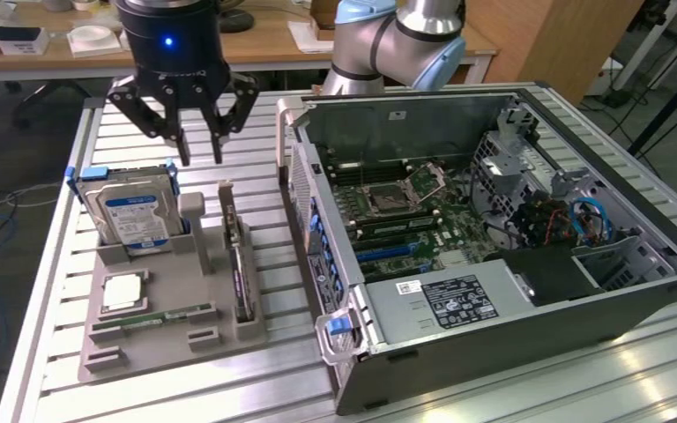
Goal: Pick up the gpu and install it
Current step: 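Pick up the gpu and move the gpu toward the slot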
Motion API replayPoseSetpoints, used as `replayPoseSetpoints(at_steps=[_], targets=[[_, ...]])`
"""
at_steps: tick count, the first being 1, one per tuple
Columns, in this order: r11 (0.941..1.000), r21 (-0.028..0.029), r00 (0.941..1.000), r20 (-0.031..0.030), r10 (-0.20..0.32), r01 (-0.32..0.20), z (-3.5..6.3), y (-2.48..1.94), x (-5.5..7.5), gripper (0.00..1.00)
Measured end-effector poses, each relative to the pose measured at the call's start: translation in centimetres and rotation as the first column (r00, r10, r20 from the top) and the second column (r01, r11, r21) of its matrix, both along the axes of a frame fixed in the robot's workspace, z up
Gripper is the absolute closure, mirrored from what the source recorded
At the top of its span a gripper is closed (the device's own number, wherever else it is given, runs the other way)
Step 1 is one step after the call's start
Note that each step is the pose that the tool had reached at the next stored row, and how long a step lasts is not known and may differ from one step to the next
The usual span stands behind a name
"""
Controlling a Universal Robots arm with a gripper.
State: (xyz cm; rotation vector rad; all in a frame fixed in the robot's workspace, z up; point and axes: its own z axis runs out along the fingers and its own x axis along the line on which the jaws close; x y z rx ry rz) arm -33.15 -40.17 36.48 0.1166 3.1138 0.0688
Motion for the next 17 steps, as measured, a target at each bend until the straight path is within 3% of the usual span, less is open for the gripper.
replayPoseSetpoints(at_steps=[17], targets=[[1.0000, 0.0000, 1.0000, 0.0000, 0.000, 0.000, -0.29, -0.11, 0.18, 0.59]])
